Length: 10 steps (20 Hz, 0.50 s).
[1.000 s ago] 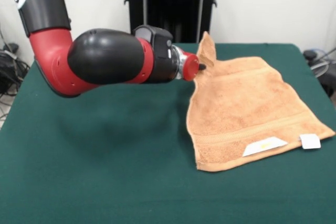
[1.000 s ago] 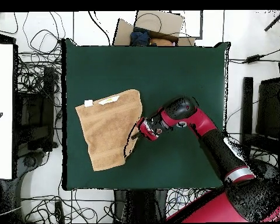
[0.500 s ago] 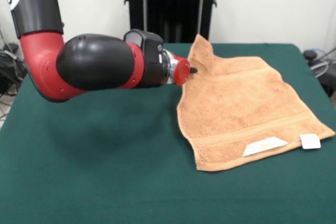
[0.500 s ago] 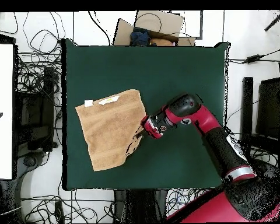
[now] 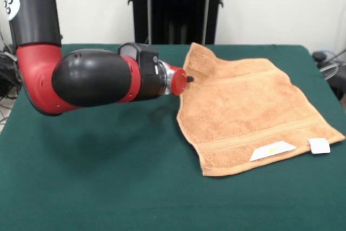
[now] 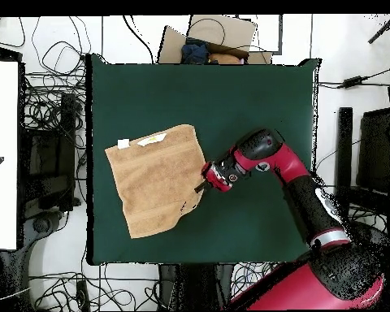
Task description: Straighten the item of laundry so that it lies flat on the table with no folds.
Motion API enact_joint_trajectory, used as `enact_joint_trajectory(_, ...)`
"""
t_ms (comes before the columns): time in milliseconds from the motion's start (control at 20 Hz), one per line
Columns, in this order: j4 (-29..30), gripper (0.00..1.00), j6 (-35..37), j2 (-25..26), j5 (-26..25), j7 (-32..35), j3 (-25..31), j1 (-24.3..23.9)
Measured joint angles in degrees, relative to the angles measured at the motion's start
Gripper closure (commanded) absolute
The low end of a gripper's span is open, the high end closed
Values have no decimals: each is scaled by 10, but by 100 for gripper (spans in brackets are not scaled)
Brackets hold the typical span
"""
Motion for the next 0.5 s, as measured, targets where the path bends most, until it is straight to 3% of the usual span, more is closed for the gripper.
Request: enact_joint_trajectory(500,-29,100,28,15,-9,-86,0,1)
